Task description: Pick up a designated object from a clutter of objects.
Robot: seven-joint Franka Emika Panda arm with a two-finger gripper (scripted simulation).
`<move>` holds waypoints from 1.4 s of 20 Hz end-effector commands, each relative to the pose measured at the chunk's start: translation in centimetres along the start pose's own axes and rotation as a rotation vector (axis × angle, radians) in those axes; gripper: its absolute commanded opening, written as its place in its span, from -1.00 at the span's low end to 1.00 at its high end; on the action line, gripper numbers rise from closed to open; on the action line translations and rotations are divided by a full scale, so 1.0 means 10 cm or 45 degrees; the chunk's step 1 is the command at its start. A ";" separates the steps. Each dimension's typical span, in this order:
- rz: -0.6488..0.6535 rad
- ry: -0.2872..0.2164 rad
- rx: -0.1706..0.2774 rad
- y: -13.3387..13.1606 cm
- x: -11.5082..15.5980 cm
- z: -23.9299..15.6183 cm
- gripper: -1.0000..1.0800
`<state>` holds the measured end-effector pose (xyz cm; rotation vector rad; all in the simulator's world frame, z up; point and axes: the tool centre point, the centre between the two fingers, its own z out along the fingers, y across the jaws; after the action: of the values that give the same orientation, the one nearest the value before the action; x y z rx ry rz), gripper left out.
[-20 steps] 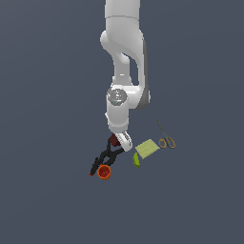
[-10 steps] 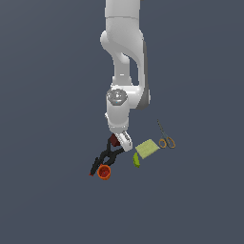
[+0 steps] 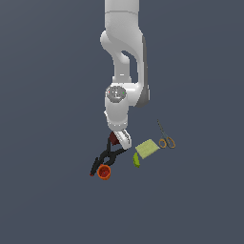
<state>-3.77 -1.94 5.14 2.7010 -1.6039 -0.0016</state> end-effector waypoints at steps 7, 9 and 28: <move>0.001 0.000 0.003 0.15 0.07 -0.42 -1.00; 0.001 0.000 0.003 0.21 0.09 -0.56 -1.00; 0.002 0.000 0.002 0.84 0.38 -2.29 -1.00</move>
<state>-8.97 -8.89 26.55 2.7003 -1.6072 -0.0017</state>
